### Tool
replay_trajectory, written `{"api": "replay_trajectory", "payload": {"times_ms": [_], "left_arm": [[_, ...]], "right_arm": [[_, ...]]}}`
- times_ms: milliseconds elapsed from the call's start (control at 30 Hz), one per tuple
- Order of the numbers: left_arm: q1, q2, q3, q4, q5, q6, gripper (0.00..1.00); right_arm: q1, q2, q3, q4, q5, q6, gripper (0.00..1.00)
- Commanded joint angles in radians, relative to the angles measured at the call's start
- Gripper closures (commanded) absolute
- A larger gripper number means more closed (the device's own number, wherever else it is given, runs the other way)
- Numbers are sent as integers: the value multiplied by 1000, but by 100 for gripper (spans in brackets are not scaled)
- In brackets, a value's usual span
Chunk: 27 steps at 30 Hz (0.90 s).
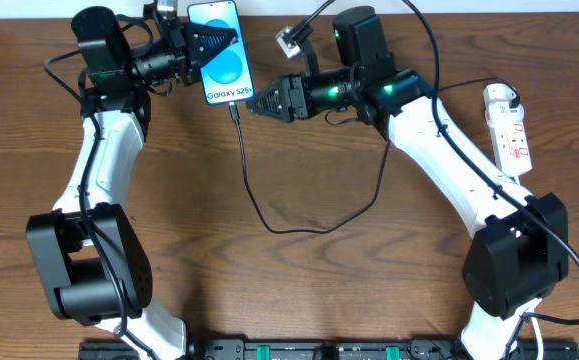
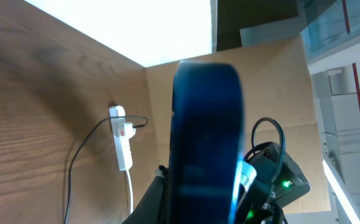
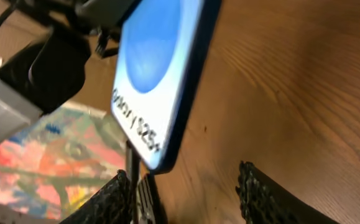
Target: Plug charger to phone and switch on socket
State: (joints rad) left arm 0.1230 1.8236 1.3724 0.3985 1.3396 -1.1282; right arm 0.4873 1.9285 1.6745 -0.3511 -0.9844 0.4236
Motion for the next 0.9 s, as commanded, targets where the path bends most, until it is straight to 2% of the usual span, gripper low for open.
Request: {"api": "replay_trajectory", "payload": {"times_ms": [0,233,400,667,767,867], "left_arm": [[-3,-14,6,6,32,-2,93],[-3,-14,6,6,10,-21,93],[-3,-14,6,6,11,-48,93],[-3,-14,6,6,19,-63,93],[-3,-14,6,6,22,-63,92],[-3,-14,6,6,22,-63,93]], "right_arm": [[3,-13,18,-5,-78,-85,47],[56,-11,-28,28,-80,-88,50],[85,-2,-54,111,-80,-64,68],[83,47,-54,208,-115,-8,85],[83,47,-54,209,-115,-8,94],[83,47,-54,206,-118,-9,99]]}}
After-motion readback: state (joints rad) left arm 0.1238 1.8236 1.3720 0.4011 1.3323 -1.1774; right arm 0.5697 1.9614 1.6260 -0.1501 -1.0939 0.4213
